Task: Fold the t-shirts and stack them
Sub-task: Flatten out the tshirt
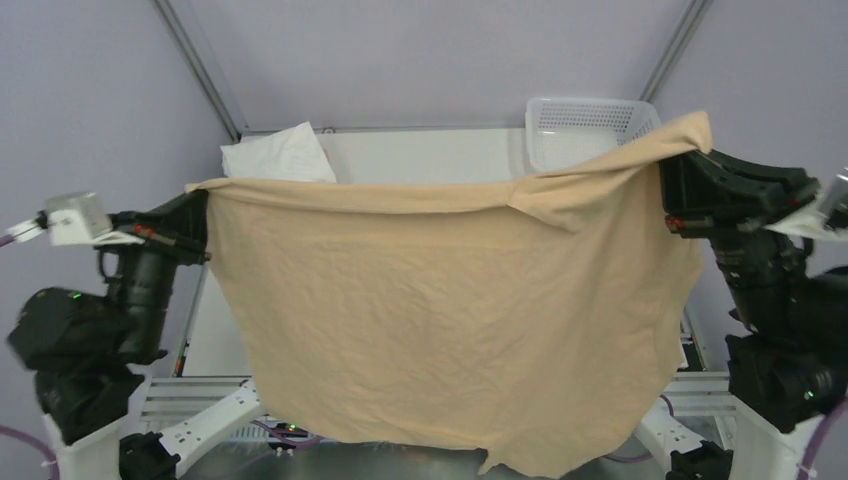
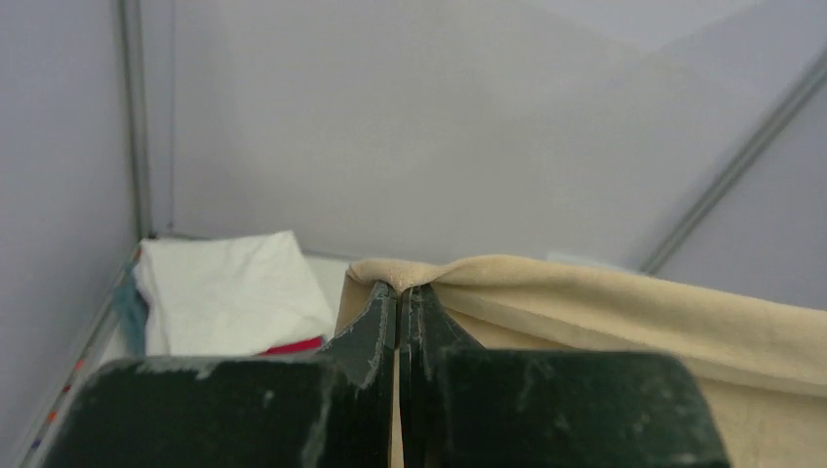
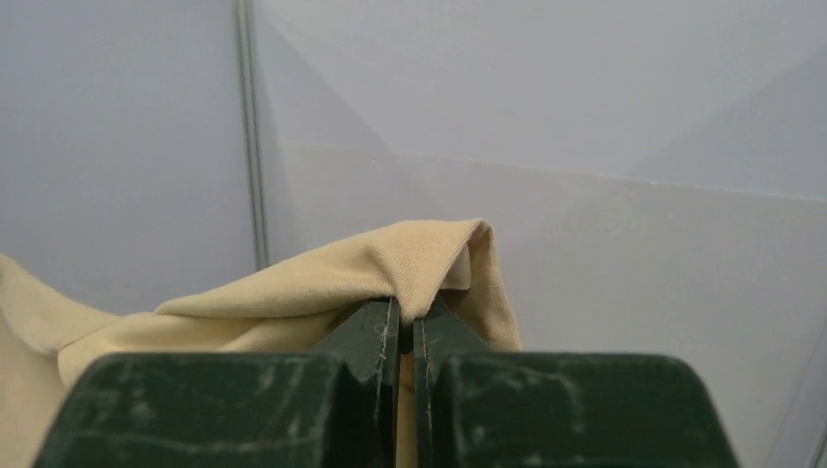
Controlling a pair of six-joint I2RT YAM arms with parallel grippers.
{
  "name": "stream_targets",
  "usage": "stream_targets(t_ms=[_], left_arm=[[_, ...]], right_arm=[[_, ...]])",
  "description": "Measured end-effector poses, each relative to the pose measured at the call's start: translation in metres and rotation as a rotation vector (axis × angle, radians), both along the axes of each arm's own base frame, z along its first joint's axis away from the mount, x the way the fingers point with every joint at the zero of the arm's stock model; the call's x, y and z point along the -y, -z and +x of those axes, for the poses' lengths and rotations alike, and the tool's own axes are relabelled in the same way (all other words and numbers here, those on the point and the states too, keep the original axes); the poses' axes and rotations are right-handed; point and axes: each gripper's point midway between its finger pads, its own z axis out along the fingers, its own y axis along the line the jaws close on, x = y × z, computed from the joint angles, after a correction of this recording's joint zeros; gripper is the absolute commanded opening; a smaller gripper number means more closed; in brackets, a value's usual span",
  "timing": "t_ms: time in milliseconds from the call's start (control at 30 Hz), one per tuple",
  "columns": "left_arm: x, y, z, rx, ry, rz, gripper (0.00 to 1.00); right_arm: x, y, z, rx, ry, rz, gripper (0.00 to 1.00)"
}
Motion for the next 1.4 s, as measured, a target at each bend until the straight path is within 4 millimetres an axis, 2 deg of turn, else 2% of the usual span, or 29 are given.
stream_targets(t_ms=[67,100,167,233,267,367,467,533,600,700,767,933,1267,1400], left_arm=[[0.004,0.031,0.03,-0.084,-0.104,0.028,0.0],[0.01,0.055,0.05,-0.15,-0.168,0.064,0.0],[0.018,0.086,0.075,-0.235,-0.24,0.12,0.0],[0.029,0.126,0.107,-0.35,-0.313,0.182,0.0],[0.029,0.141,0.119,-0.394,-0.345,0.203,0.0],[0.022,0.207,0.165,-0.568,-0.442,0.236,0.0],[0.016,0.278,0.199,-0.736,-0.456,0.264,0.0],[0.02,0.317,0.215,-0.824,-0.43,0.273,0.0],[0.03,0.349,0.23,-0.894,-0.393,0.281,0.0],[0.042,0.382,0.25,-0.972,-0.351,0.279,0.0],[0.045,0.398,0.265,-1.017,-0.328,0.262,0.0],[0.041,0.413,0.297,-1.058,-0.317,0.197,0.0],[0.035,0.431,0.334,-1.109,-0.324,0.132,0.0],[0.035,0.438,0.345,-1.136,-0.325,0.128,0.0]], right_arm=[[-0.005,0.023,0.036,-0.076,0.022,0.001,0.06],[-0.008,0.036,0.054,-0.118,0.034,0.001,0.06],[-0.014,0.07,0.098,-0.207,0.064,-0.001,0.06],[-0.022,0.115,0.144,-0.318,0.096,-0.017,0.06],[-0.023,0.133,0.159,-0.36,0.109,-0.023,0.06],[-0.029,0.204,0.213,-0.524,0.167,-0.042,0.06],[-0.031,0.272,0.25,-0.669,0.222,-0.063,0.06],[-0.032,0.307,0.265,-0.739,0.244,-0.073,0.06],[-0.034,0.338,0.28,-0.8,0.262,-0.085,0.06],[-0.038,0.371,0.305,-0.855,0.28,-0.096,0.06],[-0.041,0.391,0.318,-0.887,0.293,-0.101,0.06],[-0.041,0.426,0.343,-0.951,0.337,-0.113,0.06],[-0.039,0.446,0.386,-0.994,0.43,-0.098,0.06],[-0.036,0.461,0.401,-1.039,0.479,-0.094,0.06]])
